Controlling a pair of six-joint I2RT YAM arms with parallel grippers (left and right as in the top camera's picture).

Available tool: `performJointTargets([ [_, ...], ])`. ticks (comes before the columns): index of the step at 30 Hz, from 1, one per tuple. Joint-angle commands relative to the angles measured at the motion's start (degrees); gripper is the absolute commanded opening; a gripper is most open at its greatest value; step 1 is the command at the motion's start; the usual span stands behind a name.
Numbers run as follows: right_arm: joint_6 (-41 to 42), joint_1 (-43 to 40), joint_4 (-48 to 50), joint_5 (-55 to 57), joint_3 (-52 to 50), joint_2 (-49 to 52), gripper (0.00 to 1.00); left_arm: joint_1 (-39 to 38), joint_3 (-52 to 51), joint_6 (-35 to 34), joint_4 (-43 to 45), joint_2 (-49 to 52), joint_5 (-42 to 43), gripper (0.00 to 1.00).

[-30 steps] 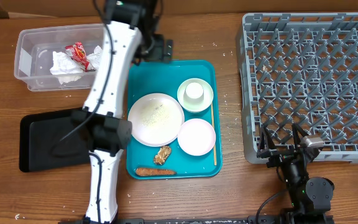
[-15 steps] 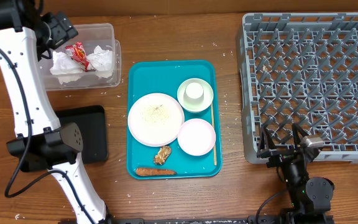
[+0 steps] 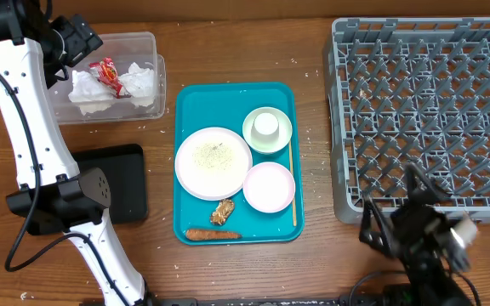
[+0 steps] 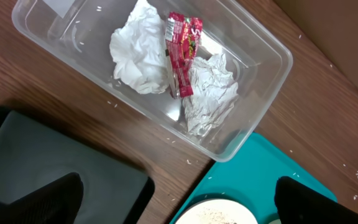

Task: Sort waste into correct bins and load items into the dishwasher
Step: 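Move the right gripper over the small white cup on the tray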

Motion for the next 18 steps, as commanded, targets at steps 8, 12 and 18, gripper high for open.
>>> performJointTargets([
  [8,6.4,-0.1,2.0,8.7,9.4,1.4,1.00,0.2,0.5,-0.7,0.2,-0.3,0.6,1.00],
  [12,3.8,-0.1,-11.7,5.7,22.4,12.0,1.00,0.2,0.5,-0.7,0.2,-0.3,0.6,1.00],
  [18,-7.8,0.0,-26.2,-13.4,43.2,36.0,1.00,0.2,0.5,-0.7,0.2,-0.3,0.6,1.00],
])
